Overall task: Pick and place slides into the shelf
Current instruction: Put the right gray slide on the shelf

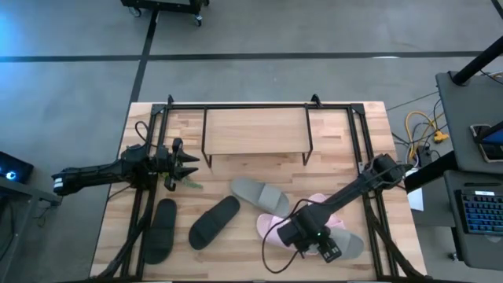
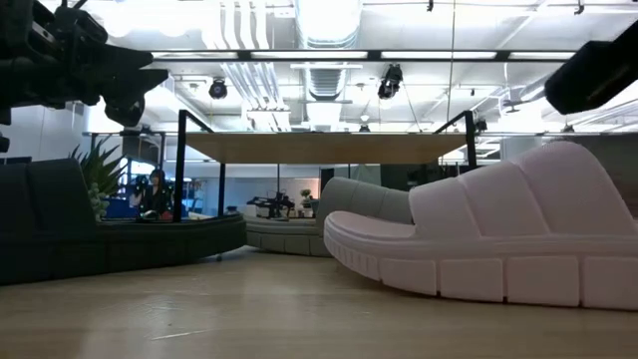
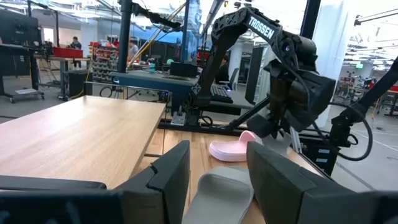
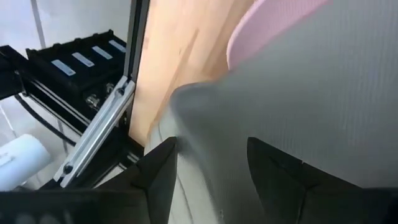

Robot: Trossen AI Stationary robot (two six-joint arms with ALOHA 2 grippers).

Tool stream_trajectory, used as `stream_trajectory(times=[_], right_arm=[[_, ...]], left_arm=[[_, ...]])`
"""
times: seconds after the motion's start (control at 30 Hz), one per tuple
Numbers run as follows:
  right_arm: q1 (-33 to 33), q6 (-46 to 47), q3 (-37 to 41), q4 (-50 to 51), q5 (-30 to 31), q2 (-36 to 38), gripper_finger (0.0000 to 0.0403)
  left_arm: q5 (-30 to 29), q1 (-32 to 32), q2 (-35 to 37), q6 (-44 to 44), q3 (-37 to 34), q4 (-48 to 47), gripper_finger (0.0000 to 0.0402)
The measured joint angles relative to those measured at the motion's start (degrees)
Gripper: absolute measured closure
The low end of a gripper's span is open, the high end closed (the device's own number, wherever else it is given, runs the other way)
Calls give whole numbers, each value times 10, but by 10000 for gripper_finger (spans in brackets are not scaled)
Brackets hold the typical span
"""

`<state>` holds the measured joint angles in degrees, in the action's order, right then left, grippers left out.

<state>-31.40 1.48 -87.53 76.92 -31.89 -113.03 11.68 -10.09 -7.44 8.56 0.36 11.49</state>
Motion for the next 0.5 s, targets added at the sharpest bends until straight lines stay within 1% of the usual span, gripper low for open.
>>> stream_trajectory(times=[0.17, 0.5], right_arm=[[-11, 21, 0, 63, 0, 4, 223], [-45, 30, 0, 47, 1, 8, 223]], left_arm=[[0, 0, 0, 0, 0, 0, 256], [0, 0, 0, 0, 0, 0, 256]])
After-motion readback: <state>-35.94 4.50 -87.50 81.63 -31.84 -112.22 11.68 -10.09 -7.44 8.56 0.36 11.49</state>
